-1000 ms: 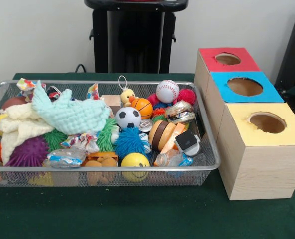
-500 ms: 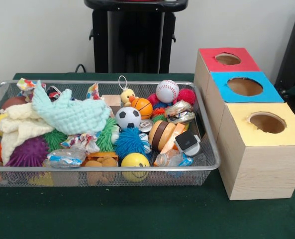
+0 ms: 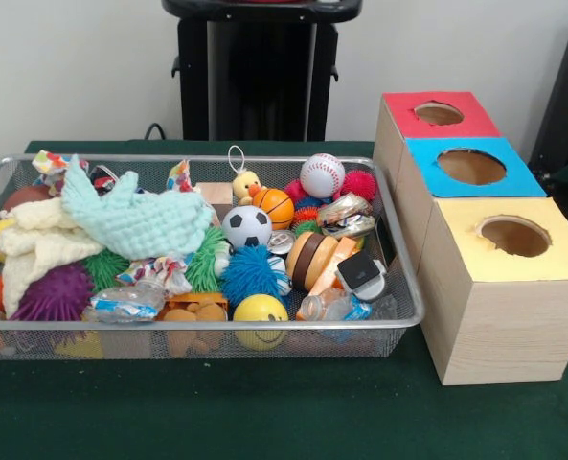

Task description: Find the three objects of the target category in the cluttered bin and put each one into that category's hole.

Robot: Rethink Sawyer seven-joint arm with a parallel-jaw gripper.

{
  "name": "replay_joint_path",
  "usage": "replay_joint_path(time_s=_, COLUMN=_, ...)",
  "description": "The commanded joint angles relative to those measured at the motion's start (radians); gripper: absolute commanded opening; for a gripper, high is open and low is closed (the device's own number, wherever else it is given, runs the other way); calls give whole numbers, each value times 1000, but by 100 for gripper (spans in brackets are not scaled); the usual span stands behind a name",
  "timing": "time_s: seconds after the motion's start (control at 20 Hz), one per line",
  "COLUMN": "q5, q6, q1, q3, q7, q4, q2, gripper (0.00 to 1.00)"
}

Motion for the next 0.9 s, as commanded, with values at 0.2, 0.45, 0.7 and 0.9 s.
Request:
replay_joint_path(time_s=0.2, q5=91, q6=8, q1=5, q3=129, q7=251, q4=94, q2=103, gripper=0)
replay_joint_path(time_s=0.45, q5=102, q6=1, q1=14, q3=115, q7=289, q4=96, q2=125, gripper=0)
replay_joint_path(time_s=0.7, q5=110, q6=-13, q1=20, q3=104, q7=304, q4=99, q2=137, gripper=0)
replay_joint_path(time_s=0.9, q5=117, q6=-21, q1=21, q3=99, q7=300, q4=101, q2=139, gripper=0)
